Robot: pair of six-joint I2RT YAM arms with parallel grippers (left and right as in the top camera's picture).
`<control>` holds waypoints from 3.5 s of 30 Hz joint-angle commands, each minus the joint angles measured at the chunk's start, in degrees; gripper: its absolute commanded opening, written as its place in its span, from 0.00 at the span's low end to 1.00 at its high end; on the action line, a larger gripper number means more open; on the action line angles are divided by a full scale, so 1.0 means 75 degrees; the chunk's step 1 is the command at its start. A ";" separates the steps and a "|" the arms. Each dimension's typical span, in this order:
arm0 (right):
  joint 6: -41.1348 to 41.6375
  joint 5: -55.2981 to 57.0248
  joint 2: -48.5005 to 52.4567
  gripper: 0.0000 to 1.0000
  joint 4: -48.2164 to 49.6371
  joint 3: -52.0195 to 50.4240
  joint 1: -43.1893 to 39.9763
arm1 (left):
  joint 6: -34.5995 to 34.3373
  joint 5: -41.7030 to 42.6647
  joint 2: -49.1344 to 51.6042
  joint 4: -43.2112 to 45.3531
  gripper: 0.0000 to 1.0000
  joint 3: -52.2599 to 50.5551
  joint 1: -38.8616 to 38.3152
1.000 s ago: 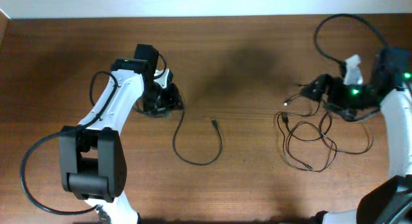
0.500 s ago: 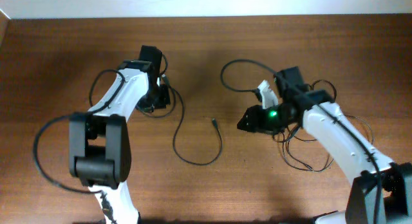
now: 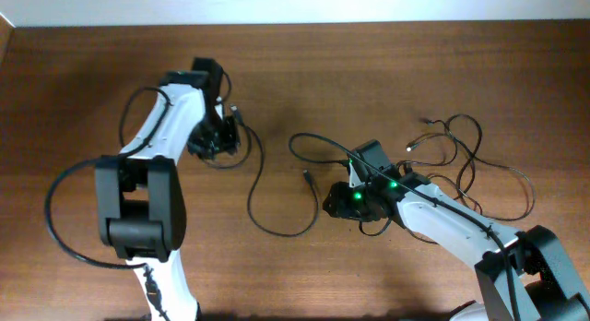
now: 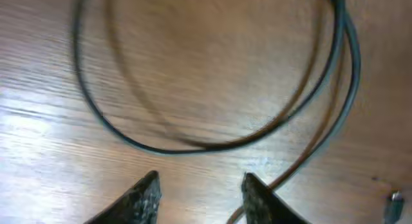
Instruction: Untangle cables
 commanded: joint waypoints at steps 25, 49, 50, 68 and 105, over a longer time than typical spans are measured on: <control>0.2072 0.0321 0.0087 0.29 0.0411 -0.0790 0.0216 | -0.0583 0.4704 -0.0245 -0.0006 0.00 -0.1451 0.1387; 0.2626 0.0571 0.1107 0.18 0.3666 -0.0810 0.0799 | -0.0498 0.0921 -0.0242 -0.0411 0.40 -0.2250 -0.2017; 0.2626 0.0571 0.1107 0.18 0.3666 -0.0810 0.0799 | -0.0498 0.0708 -0.0242 -0.0411 0.40 -0.2250 -0.2069; 0.0344 -0.2460 0.0408 0.51 0.3905 -0.0799 0.0166 | -0.0478 0.1148 -0.1250 0.0997 0.00 -0.3040 -0.1306; -0.7720 -0.0490 0.0554 0.99 -0.2894 0.3249 0.2416 | 0.1294 0.4138 -0.1428 -0.0140 1.00 -0.2375 0.0825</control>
